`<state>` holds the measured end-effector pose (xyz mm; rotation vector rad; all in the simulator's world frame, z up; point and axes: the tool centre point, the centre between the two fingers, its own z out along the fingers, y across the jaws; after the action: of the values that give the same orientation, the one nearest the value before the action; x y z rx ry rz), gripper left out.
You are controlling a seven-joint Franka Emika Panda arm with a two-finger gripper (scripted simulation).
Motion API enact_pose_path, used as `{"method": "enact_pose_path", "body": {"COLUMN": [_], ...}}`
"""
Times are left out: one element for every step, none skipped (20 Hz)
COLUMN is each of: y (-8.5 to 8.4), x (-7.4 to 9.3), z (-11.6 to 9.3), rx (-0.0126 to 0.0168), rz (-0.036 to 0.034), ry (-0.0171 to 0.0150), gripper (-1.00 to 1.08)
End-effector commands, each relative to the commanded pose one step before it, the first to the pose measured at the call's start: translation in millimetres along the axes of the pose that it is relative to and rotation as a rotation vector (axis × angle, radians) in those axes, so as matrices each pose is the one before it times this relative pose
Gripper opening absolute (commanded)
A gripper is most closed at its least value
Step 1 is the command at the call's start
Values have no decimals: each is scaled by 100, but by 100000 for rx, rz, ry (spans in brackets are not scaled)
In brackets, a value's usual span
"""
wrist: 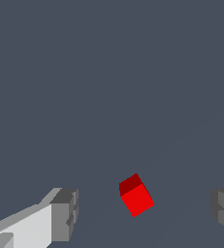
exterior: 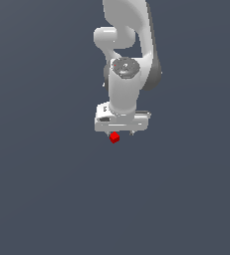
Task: Lift up the red cube by 0.2 meters.
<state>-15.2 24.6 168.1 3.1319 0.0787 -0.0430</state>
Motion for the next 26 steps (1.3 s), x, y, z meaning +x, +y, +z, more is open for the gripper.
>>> {"method": "enact_pose_path", "body": {"y": [1, 0, -4, 0, -4, -5, -4, -6, -7, -7, -8, -8, -9, -9, -10, -9, -9, -9, -9, -8, -7, -6, -3, 0, 2, 2], "x": [0, -11, -33, -55, -77, -98, -120, -141, -163, -184, -205, -225, -246, -266, -286, -305, -325, -344, -362, -381, -396, -394, -377, -357, -337, -317], "z": [0, 18, 56, 94, 131, 168, 206, 242, 279, 316, 352, 388, 424, 460, 496, 531, 567, 602, 638, 674, 704, 704, 680, 650, 616, 582], "rx": [0, -1, 0, 1, 1, 1, 1, 2, 2, 3, 3, 4, 4, 5, 6, 7, 7, 8, 9, 11, 12, 13, 12, 10, 9, 10], "rz": [0, -69, -218, -352, -497, -639, -777, -920, -1059, -1196, -1334, -1470, -1605, -1740, -1874, -2006, -2138, -2269, -2401, -2533, -2640, -2635, -2536, -2414, -2285, -2154], "ry": [0, 4, 12, 19, 26, 34, 41, 49, 56, 63, 71, 78, 85, 92, 100, 107, 114, 122, 129, 137, 143, 144, 138, 131, 125, 119], "gripper": [100, 100, 100, 100, 100, 100, 100, 100, 100, 100, 100, 100, 100, 100, 100, 100, 100, 100, 100, 100, 100, 100, 100, 100, 100, 100]}}
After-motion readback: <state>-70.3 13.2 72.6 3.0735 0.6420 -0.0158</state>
